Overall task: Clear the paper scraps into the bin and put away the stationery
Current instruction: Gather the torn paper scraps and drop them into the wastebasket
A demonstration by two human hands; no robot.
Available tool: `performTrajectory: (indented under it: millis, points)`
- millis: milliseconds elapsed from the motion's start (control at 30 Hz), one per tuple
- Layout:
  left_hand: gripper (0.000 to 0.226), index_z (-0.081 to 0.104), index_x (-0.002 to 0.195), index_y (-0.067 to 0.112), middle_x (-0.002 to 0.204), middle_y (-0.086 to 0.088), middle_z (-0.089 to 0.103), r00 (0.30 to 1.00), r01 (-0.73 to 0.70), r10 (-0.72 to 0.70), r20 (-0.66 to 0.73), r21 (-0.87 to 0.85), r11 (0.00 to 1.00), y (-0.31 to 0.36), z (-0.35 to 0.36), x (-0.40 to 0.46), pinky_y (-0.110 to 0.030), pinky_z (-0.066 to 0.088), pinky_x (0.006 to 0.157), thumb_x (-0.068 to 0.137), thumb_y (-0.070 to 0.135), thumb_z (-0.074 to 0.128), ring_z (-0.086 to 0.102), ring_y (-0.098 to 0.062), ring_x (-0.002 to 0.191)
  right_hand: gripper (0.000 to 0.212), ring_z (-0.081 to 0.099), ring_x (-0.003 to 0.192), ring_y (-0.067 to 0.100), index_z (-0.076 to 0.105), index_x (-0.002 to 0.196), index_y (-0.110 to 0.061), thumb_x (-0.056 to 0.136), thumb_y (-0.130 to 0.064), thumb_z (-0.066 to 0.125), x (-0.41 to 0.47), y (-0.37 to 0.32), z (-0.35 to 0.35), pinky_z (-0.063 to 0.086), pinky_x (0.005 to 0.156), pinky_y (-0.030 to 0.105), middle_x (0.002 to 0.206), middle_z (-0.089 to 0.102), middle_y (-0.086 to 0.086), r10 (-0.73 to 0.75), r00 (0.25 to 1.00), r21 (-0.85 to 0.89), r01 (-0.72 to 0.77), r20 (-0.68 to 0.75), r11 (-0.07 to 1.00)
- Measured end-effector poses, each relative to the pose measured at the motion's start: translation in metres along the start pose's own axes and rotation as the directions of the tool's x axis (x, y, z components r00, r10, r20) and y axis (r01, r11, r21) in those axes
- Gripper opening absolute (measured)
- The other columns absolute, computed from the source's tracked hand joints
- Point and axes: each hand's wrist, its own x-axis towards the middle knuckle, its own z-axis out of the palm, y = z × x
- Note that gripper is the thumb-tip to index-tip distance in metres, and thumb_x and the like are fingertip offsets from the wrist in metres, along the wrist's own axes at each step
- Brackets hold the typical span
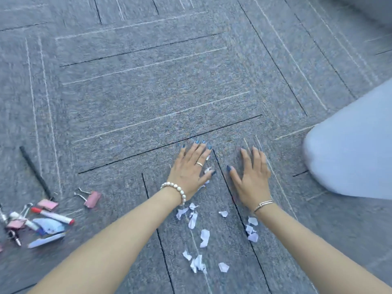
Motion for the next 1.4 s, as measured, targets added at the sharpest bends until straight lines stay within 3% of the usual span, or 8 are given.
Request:
performTrajectory:
  millis: [233,467,600,733,833,967,1267,1400]
  points:
    - [0.06,0.027,0.139,0.021,0.152,0.002,0.015,0.987,-0.158,0.156,-0.024,-0.137,0.978,0.021,0.013,-0.038,-0.028,-0.007,0.111,0.088,0.051,0.014,0.0,-0.008,0.137,0.053,-0.004,0.139,0.007,0.021,0.138,-0.03,0.088,-0.048,0.023,-0.07,-0.008,0.007,0.006,0.113,0.036,0.151,0.009,-0.008,-0.211,0.966,0.149,0.189,0.152,0.971]
    - [0.062,0.048,0.128,0.016,0.14,-0.003,0.041,0.972,-0.236,0.229,-0.058,-0.188,0.953,0.027,0.023,-0.071,-0.041,0.015,0.109,0.09,0.056,0.02,0.026,-0.016,0.133,0.047,0.026,0.133,0.004,0.033,0.13,-0.024,0.083,-0.024,0.036,-0.08,0.001,-0.008,0.02,0.11,0.025,0.139,0.035,-0.006,-0.267,0.963,0.505,0.206,0.049,0.838]
    - [0.064,0.052,0.123,0.018,0.135,-0.002,0.048,0.949,-0.316,0.313,-0.044,-0.165,0.934,0.022,0.026,-0.085,-0.043,0.029,0.108,0.089,0.06,0.018,0.038,-0.019,0.129,0.048,0.028,0.131,0.01,0.035,0.13,-0.019,0.083,-0.026,0.036,-0.074,0.018,-0.013,0.018,0.108,0.024,0.138,0.038,0.0,-0.188,0.982,0.385,0.174,0.0,0.906]
    - [0.073,0.051,0.123,0.021,0.137,-0.001,0.045,0.916,-0.4,0.401,-0.026,-0.134,0.907,0.025,0.03,-0.098,-0.039,0.015,0.11,0.076,0.073,0.034,0.031,-0.018,0.132,0.05,0.009,0.138,0.008,0.029,0.135,-0.025,0.087,-0.035,0.033,-0.094,0.03,0.0,0.004,0.111,0.024,0.146,0.025,-0.004,-0.295,0.944,0.156,0.273,0.145,0.949]
    - [0.082,0.048,0.126,0.021,0.141,0.0,0.039,0.924,-0.38,0.383,-0.011,-0.149,0.913,0.032,0.036,-0.111,-0.041,0.013,0.11,0.069,0.079,0.036,0.022,-0.017,0.135,0.051,0.009,0.139,0.009,0.031,0.136,-0.023,0.087,-0.036,0.036,-0.112,0.027,0.002,0.005,0.113,0.025,0.146,0.025,-0.005,-0.388,0.898,0.185,0.354,0.206,0.917]
    - [0.067,0.057,0.117,0.019,0.13,-0.003,0.052,0.929,-0.366,0.352,-0.117,-0.136,0.921,0.042,0.047,-0.124,-0.04,0.023,0.107,0.074,0.069,0.046,0.041,-0.02,0.127,0.047,0.018,0.136,0.007,0.039,0.13,-0.021,0.083,-0.03,0.043,-0.125,0.024,0.003,0.016,0.111,0.026,0.14,0.038,-0.005,-0.484,0.851,0.266,0.427,0.203,0.864]
    - [0.037,0.047,0.11,0.021,0.13,0.0,0.046,0.939,-0.282,0.213,-0.268,-0.253,0.925,0.045,0.044,-0.119,-0.038,0.023,0.11,0.081,0.045,0.049,0.038,-0.011,0.12,0.052,0.017,0.136,0.007,0.031,0.133,-0.026,0.082,-0.033,0.036,-0.119,0.027,-0.002,0.013,0.111,0.029,0.143,0.03,-0.008,-0.242,0.968,0.367,0.202,0.066,0.908]
    - [0.05,0.038,0.124,0.026,0.141,0.003,0.027,0.975,-0.196,0.183,-0.123,-0.105,0.975,0.042,0.041,-0.117,-0.046,0.011,0.111,0.082,0.055,0.039,0.025,-0.015,0.13,0.059,0.007,0.138,0.006,0.021,0.139,-0.025,0.084,-0.042,0.033,-0.127,0.024,0.006,0.006,0.112,0.028,0.146,0.019,-0.01,-0.249,0.959,0.246,0.212,0.133,0.946]
